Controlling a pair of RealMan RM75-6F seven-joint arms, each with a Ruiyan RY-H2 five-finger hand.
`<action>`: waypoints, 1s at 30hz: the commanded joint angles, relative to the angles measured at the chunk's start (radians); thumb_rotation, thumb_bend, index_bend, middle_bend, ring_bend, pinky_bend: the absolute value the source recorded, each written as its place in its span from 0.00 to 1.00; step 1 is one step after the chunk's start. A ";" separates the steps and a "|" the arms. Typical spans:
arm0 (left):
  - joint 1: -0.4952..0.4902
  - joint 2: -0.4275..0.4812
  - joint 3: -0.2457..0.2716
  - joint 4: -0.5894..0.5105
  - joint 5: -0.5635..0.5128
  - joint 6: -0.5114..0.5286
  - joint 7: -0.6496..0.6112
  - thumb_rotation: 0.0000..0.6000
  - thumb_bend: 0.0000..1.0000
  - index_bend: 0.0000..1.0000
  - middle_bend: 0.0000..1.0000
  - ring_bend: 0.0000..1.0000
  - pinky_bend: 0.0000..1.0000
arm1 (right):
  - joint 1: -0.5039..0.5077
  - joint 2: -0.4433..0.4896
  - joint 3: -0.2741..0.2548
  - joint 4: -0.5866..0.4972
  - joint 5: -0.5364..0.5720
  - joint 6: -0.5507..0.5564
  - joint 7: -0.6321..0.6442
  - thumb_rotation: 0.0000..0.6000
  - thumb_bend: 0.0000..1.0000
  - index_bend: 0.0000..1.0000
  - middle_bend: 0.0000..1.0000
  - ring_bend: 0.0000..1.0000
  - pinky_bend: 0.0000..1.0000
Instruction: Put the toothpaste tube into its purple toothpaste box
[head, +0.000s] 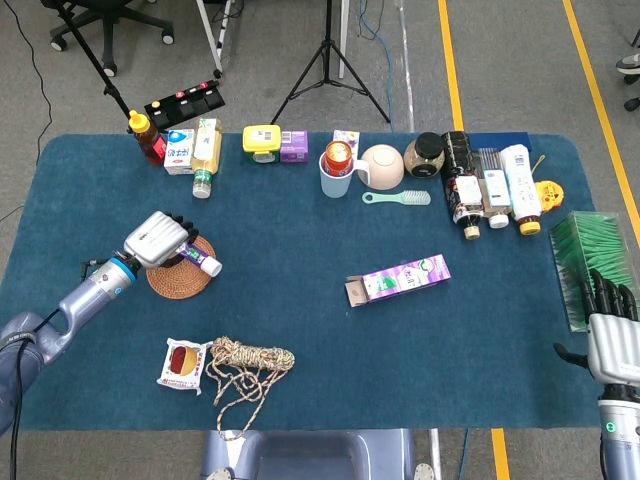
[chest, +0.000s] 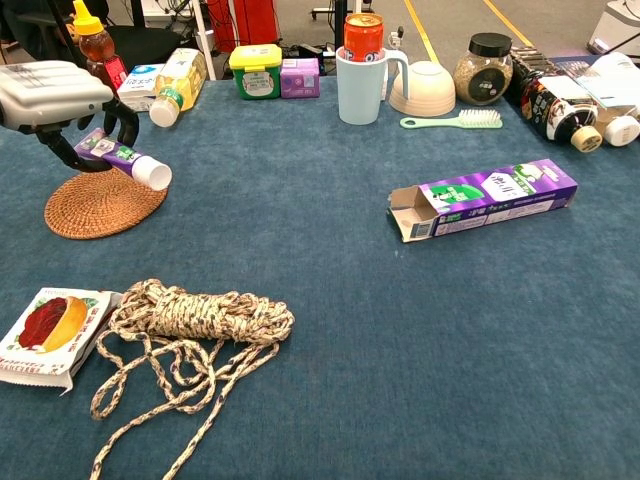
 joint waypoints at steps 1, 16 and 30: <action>-0.006 0.080 -0.018 -0.125 -0.027 -0.023 0.049 1.00 0.33 0.64 0.45 0.40 0.51 | 0.018 0.007 -0.010 0.011 -0.029 -0.022 0.007 1.00 0.00 0.00 0.00 0.00 0.01; 0.038 0.466 -0.127 -0.754 -0.250 -0.109 0.418 1.00 0.33 0.64 0.45 0.40 0.51 | 0.203 0.130 -0.029 0.011 -0.212 -0.224 0.061 1.00 0.00 0.03 0.00 0.00 0.04; 0.111 0.650 -0.155 -1.029 -0.344 -0.074 0.563 1.00 0.33 0.64 0.45 0.40 0.51 | 0.431 0.003 -0.042 0.121 -0.257 -0.509 0.005 1.00 0.00 0.04 0.00 0.00 0.11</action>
